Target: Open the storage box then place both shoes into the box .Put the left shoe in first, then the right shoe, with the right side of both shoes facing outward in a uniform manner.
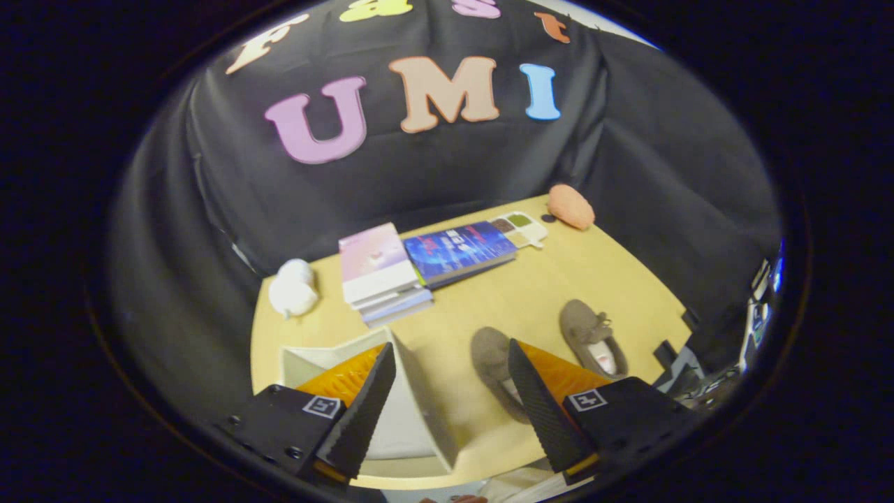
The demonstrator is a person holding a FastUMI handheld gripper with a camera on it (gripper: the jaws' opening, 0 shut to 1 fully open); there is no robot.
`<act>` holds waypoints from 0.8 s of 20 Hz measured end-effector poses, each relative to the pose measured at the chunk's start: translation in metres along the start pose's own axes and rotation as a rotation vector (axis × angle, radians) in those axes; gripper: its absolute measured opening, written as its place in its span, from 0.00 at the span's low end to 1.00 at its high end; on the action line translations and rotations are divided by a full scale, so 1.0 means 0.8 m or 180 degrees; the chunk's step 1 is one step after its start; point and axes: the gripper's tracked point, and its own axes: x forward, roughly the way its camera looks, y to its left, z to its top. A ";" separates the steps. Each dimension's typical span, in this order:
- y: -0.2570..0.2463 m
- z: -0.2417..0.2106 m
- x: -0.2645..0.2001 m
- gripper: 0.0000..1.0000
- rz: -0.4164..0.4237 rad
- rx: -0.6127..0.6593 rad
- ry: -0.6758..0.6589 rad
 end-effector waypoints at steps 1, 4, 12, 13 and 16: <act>-0.021 -0.010 0.010 1.00 -0.0136 -0.0081 0.0147; -0.070 -0.046 0.039 1.00 -0.0439 -0.0354 0.0611; -0.139 -0.124 0.122 0.99 -0.0619 -0.0700 0.1468; -0.150 -0.130 0.131 0.98 -0.0647 -0.0764 0.1525; -0.163 -0.138 0.159 0.97 -0.0640 -0.0941 0.1660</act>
